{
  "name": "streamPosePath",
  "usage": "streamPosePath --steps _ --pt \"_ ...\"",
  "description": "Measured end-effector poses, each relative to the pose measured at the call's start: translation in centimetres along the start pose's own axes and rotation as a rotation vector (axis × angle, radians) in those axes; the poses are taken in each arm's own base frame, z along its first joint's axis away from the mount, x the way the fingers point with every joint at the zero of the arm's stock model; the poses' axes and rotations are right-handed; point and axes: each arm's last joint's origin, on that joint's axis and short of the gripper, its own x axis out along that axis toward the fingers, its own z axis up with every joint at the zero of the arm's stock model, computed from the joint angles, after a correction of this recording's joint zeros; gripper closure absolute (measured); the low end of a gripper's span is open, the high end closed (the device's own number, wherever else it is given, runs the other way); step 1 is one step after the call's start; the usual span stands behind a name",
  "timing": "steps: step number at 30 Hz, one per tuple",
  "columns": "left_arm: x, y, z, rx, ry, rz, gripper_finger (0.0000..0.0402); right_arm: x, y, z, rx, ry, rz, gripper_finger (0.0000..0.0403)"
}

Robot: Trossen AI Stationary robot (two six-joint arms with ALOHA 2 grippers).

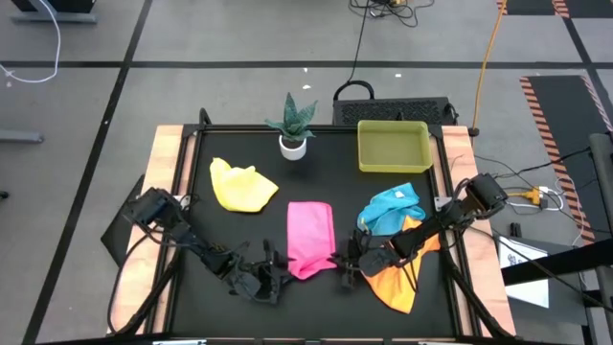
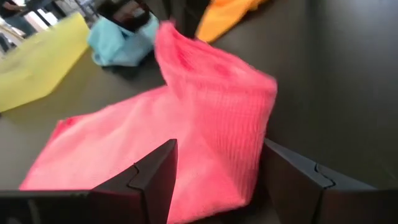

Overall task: Fold microfiber towels
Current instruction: Fold the pink microfiber cloth

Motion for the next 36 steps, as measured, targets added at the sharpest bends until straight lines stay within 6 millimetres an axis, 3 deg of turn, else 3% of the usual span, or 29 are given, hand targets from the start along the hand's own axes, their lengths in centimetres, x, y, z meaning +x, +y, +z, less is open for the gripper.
streamPosePath --steps 9,20,31,36 --pt "2.7 -1.8 0.6 -0.019 -0.006 0.063 0.0179 0.2 -0.4 0.2 -0.007 -0.003 -0.014 0.0403" --pt "2.3 -1.6 1.2 -0.233 -0.029 0.144 0.0183 0.0 -0.1 0.0 -0.017 0.008 -0.002 0.0403" --pt "0.8 -0.2 2.4 -0.332 0.050 0.132 0.0279 -0.3 0.5 -0.4 -0.029 0.016 0.025 0.0403" --pt "0.5 -0.1 3.1 -0.313 0.055 0.063 0.0324 -0.4 0.9 -0.6 -0.037 0.066 0.115 0.0398"
